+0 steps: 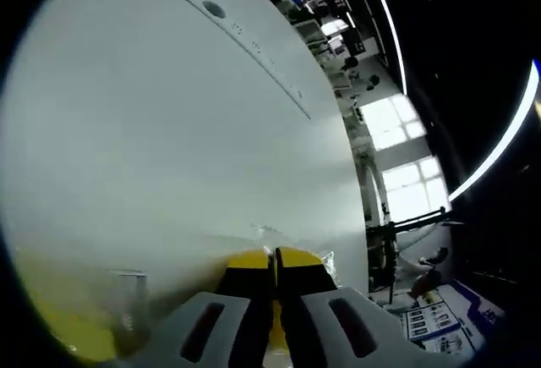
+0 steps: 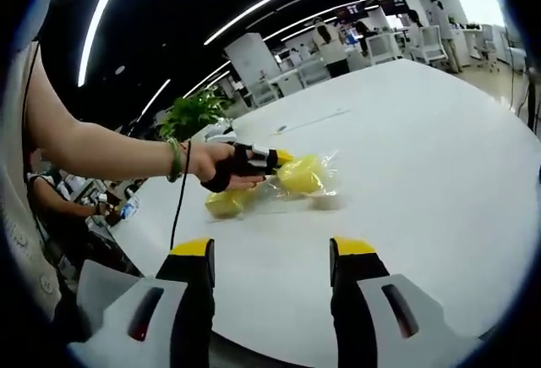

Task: Compare the silicone blocks by pressing each to a similar depth, holding the contact briefly, and releasing to observe deformation and rebound differences across the visible hardness samples.

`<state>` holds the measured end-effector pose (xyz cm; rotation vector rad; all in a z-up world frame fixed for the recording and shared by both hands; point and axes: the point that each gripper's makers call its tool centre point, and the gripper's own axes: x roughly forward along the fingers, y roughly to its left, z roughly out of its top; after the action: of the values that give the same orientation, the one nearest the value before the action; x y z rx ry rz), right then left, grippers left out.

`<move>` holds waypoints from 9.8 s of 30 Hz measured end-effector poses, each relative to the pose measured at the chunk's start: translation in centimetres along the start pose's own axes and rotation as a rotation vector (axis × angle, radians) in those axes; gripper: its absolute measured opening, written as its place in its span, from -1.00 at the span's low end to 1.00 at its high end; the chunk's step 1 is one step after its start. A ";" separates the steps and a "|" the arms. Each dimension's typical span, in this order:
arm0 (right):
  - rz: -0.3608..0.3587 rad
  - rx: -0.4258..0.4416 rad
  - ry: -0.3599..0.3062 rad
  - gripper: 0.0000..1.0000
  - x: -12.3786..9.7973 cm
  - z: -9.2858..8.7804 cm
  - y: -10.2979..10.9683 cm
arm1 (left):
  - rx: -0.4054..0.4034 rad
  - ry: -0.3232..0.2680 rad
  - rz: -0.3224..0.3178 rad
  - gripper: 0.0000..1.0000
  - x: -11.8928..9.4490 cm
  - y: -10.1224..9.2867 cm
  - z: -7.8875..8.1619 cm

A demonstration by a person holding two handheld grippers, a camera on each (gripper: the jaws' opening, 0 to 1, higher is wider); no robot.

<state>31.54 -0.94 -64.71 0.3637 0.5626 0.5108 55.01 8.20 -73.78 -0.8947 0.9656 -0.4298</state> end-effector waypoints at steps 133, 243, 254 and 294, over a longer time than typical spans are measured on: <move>0.379 -0.738 0.166 0.37 0.6 11.2 12.9 | 1.050 -0.036 -0.204 -1.00 -28.2 -17.5 -5.1; 0.588 -0.987 0.469 -0.77 6.1 6.7 18.6 | 1.168 0.017 -0.335 -1.00 -29.5 -21.1 -8.9; 0.604 -0.992 0.486 -0.77 6.1 6.4 18.8 | 1.182 0.022 -0.326 -1.00 -29.6 -20.9 -9.0; 0.621 -1.013 0.508 -0.72 7.4 6.3 18.8 | 1.160 -0.009 -0.295 -1.00 -29.5 -20.0 -7.9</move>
<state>33.86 17.25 -54.19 -0.6061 0.5981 1.4232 34.09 12.78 -44.28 0.0355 0.4219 -1.0841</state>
